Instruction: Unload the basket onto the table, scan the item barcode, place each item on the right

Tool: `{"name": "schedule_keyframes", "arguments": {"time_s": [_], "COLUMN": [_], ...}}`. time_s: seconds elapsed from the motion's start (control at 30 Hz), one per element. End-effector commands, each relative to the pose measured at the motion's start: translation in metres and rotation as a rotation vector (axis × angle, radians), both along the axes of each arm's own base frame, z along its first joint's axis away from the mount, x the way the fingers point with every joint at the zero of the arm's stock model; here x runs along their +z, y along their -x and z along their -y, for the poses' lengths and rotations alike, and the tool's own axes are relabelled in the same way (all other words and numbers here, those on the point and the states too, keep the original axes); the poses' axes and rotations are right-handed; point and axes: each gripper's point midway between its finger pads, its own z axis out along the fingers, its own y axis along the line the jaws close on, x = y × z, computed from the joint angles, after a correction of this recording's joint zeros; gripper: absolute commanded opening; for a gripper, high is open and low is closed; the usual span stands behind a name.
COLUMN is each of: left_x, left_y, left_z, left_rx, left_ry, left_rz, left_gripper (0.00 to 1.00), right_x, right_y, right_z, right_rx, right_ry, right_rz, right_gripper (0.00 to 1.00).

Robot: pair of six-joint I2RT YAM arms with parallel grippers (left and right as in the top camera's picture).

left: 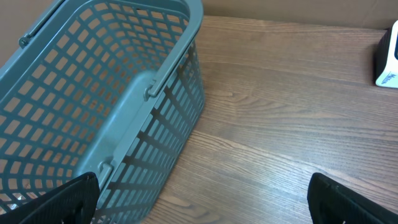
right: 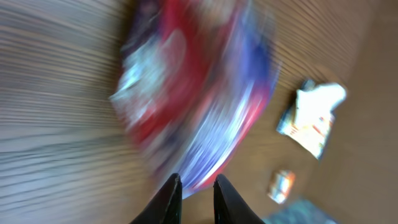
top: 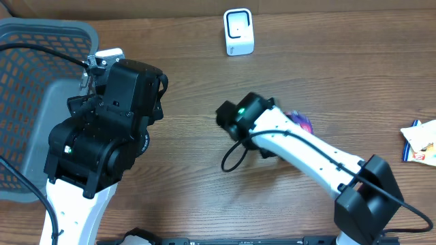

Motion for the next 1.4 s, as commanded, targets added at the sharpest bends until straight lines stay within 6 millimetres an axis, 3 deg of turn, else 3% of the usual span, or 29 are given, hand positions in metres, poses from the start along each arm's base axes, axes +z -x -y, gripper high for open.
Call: {"name": "schedule_keyframes", "arguments": {"time_s": [0.0, 0.07, 0.13, 0.27, 0.33, 0.5, 0.63, 0.7, 0.73, 0.83, 0.93, 1.2, 1.37], "left_x": [0.005, 0.005, 0.005, 0.005, 0.005, 0.005, 0.005, 0.005, 0.005, 0.005, 0.005, 0.005, 0.005], "left_y": [-0.001, -0.001, -0.001, -0.001, -0.001, -0.001, -0.001, -0.001, -0.001, -0.001, -0.001, -0.001, -0.001], "left_z": [-0.003, -0.003, -0.003, -0.003, -0.003, -0.003, -0.003, -0.003, -0.003, -0.003, -0.003, -0.003, -0.003], "left_rx": [0.017, 0.016, 0.017, 0.017, 0.017, 0.017, 0.017, 0.017, 0.017, 0.017, 0.016, 0.017, 0.017], "left_ry": [0.002, 0.001, 0.002, 0.002, 0.002, 0.002, 0.002, 0.002, 0.002, 0.002, 0.001, 0.002, 0.002], "left_rz": [0.021, 0.021, 0.021, 0.021, 0.021, 0.021, 0.021, 0.021, 0.021, 0.021, 0.021, 0.021, 0.021], "left_gripper": [1.00, 1.00, 1.00, 1.00, 1.00, 1.00, 1.00, 1.00, 1.00, 1.00, 1.00, 1.00, 1.00], "right_x": [-0.010, -0.023, -0.033, -0.031, -0.029, -0.018, -0.016, -0.014, -0.013, -0.009, -0.005, 0.020, 0.008], "right_y": [0.016, 0.027, 0.042, 0.036, 0.031, 0.006, -0.014, -0.026, -0.031, -0.049, -0.065, -0.092, -0.095], "right_z": [-0.043, -0.079, -0.140, -0.147, -0.138, -0.080, -0.056, -0.040, -0.033, -0.001, 0.028, 0.038, 0.071], "right_rx": [0.038, 0.091, 0.184, 0.206, 0.147, -0.143, -0.271, -0.329, -0.357, -0.472, -0.587, -0.552, -0.552], "right_ry": [-0.150, -0.290, -0.516, -0.514, -0.487, -0.353, -0.371, -0.379, -0.382, -0.400, -0.495, -0.814, -0.709], "right_rz": [-0.018, -0.081, -0.143, -0.081, -0.036, 0.164, 0.188, 0.208, 0.216, 0.247, 0.229, 0.187, 0.192], "right_gripper": [0.20, 0.19, 0.21, 0.31, 0.31, 0.04, 0.04, 0.20, 0.20, 0.04, 0.04, 0.04, 0.04]}}
